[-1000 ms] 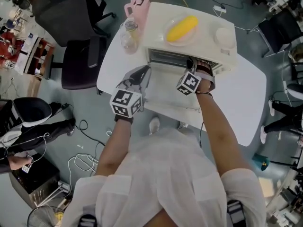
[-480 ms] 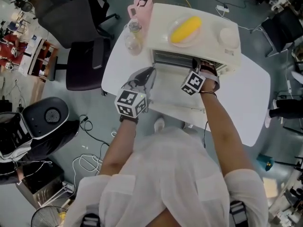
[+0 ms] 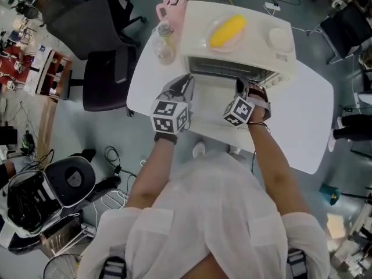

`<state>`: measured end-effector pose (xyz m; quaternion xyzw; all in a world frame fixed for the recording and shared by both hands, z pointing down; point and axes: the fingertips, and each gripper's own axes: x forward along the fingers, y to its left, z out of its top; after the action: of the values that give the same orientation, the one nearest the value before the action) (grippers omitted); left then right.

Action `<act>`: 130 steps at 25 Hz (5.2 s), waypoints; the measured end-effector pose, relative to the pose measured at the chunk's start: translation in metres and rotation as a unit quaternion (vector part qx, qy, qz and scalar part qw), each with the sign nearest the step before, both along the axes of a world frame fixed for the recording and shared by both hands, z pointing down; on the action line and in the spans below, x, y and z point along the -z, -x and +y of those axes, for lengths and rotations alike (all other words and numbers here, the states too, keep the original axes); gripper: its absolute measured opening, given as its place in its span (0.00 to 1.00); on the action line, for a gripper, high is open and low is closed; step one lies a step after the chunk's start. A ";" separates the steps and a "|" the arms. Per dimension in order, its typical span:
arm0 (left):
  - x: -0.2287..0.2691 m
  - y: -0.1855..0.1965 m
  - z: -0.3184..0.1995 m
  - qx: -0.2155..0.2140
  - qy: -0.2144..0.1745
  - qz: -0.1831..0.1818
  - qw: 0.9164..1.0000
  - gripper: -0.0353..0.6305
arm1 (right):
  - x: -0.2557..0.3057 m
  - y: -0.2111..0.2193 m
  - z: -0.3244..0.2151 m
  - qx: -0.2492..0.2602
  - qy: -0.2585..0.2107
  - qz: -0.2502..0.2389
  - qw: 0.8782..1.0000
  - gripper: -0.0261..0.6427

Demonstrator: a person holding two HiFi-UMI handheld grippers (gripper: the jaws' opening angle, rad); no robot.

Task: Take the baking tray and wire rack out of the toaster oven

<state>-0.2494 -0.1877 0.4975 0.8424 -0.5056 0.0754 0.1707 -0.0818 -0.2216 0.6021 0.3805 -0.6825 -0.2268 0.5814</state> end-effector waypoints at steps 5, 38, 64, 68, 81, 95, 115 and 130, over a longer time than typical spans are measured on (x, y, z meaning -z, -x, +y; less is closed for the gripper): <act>-0.011 0.005 -0.004 0.020 0.032 -0.018 0.999 0.09 | 0.001 0.001 0.025 0.004 -0.001 -0.013 1.000 0.07; -0.112 0.008 -0.031 0.032 0.278 -0.136 0.951 0.09 | 0.006 0.003 0.070 0.017 -0.002 -0.030 0.999 0.07; -0.114 0.009 -0.028 0.050 0.303 -0.121 0.944 0.07 | 0.054 -0.103 0.033 -0.296 0.127 -0.339 0.884 0.16; -0.114 0.009 -0.027 0.050 0.305 -0.122 0.943 0.07 | 0.032 -0.124 0.023 -0.353 0.151 -0.362 0.849 0.17; -0.114 0.007 -0.025 0.049 0.312 -0.120 0.941 0.07 | -0.011 -0.127 0.019 -0.397 0.210 -0.358 0.819 0.12; -0.111 0.010 -0.007 0.057 0.303 -0.115 0.944 0.07 | -0.012 -0.124 0.040 -0.409 0.201 -0.370 0.810 0.06; -0.101 0.014 0.053 0.051 0.286 -0.085 0.953 0.07 | -0.007 -0.119 0.104 -0.413 0.176 -0.396 0.801 0.05; -0.076 0.008 0.094 0.024 0.264 -0.064 0.962 0.07 | 0.015 -0.122 0.147 -0.402 0.145 -0.410 0.806 0.05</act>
<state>-0.2578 -0.0938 0.5734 0.7484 -0.4975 0.2563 0.3559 0.0403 -0.0742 0.5866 0.5901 -0.6677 0.3058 0.3352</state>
